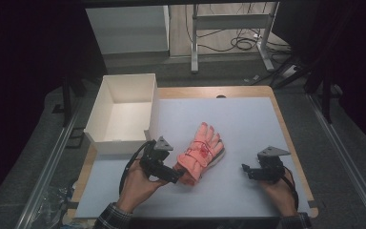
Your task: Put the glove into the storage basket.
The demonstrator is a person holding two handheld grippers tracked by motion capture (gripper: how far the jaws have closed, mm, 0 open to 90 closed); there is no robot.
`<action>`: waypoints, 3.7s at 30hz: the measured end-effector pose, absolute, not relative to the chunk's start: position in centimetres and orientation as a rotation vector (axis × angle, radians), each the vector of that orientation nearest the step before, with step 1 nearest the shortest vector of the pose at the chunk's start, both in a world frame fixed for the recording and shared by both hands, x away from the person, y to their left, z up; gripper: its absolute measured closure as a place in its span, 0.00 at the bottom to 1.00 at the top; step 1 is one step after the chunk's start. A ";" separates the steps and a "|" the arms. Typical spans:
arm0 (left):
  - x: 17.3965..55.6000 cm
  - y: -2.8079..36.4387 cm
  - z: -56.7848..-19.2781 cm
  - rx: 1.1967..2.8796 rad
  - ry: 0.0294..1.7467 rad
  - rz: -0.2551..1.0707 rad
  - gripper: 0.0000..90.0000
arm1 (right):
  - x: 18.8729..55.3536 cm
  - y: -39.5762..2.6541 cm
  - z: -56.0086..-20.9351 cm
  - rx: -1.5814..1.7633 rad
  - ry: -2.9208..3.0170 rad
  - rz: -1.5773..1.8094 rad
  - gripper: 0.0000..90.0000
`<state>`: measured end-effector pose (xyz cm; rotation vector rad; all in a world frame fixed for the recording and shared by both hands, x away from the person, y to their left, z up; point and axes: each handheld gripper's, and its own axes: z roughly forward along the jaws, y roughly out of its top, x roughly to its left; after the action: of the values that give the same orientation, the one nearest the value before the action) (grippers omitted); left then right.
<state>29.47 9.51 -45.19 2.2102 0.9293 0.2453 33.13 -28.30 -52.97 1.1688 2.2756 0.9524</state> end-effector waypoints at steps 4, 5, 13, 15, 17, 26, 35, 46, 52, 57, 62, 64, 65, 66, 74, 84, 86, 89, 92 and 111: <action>30.1 7.9 -44.9 2.222 0.924 0.257 0.00 | 33.1 -28.3 -53.0 1.169 2.275 0.953 0.25; 30.3 7.5 -45.0 2.226 0.926 0.258 0.00 | 33.1 -28.3 -53.0 1.168 2.275 0.953 0.25; 31.9 4.6 -46.1 2.272 0.960 0.282 0.00 | 33.1 -28.3 -53.0 1.169 2.274 0.955 0.25; 32.2 4.2 -46.6 2.269 0.969 0.269 0.00 | 33.1 -28.3 -53.0 1.169 2.274 0.954 0.25; 32.4 3.8 -47.1 2.271 0.971 0.253 0.00 | 33.1 -28.3 -53.0 1.168 2.274 0.954 0.25; 33.1 2.6 -50.1 2.349 0.988 0.203 0.00 | 33.1 -28.3 -53.0 1.169 2.272 0.956 0.25; 33.1 2.0 -52.3 2.388 1.024 0.167 0.00 | 33.1 -28.3 -53.0 1.169 2.272 0.955 0.25; 32.7 1.6 -52.0 2.425 1.028 0.204 0.22 | 33.1 -28.3 -53.0 1.169 2.271 0.955 0.25; 32.9 1.9 -51.3 2.436 1.002 0.153 0.39 | 33.1 -28.3 -53.0 1.168 2.270 0.955 0.25; 32.7 2.8 -51.1 2.390 0.971 0.132 0.50 | 33.1 -28.3 -53.0 1.168 2.270 0.956 0.25; 32.9 3.3 -50.8 2.372 0.959 0.105 0.55 | 33.1 -28.3 -53.0 1.169 2.270 0.956 0.25; 32.9 3.4 -50.7 2.373 0.957 0.104 0.56 | 33.1 -28.3 -53.0 1.168 2.270 0.956 0.25; 32.9 3.4 -50.6 2.371 0.956 0.101 0.56 | 33.1 -28.3 -53.0 1.168 2.271 0.956 0.25; 32.9 3.5 -50.5 2.367 0.958 0.097 0.57 | 33.1 -28.3 -53.0 1.168 2.270 0.956 0.25; 33.1 4.0 -50.0 2.354 0.966 0.116 0.58 | 33.1 -28.3 -53.0 1.168 2.270 0.956 0.25; 34.2 4.8 -47.6 2.346 0.989 0.156 0.58 | 33.1 -28.3 -53.0 1.168 2.271 0.955 0.25; 34.5 5.1 -46.9 2.345 0.997 0.165 0.58 | 33.1 -28.3 -53.0 1.168 2.271 0.956 0.25; 34.9 5.4 -46.1 2.345 1.003 0.174 0.58 | 33.1 -28.3 -53.0 1.166 2.271 0.955 0.25; 35.4 5.7 -45.3 2.346 1.009 0.190 0.58 | 33.1 -28.3 -53.0 1.167 2.270 0.957 0.25; 37.6 6.9 -41.8 2.334 1.046 0.219 0.57 | 33.1 -28.3 -53.1 1.167 2.270 0.956 0.25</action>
<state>37.56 6.87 -41.83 2.3343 1.0464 0.2194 33.08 -28.31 -53.05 1.1673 2.2702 0.9562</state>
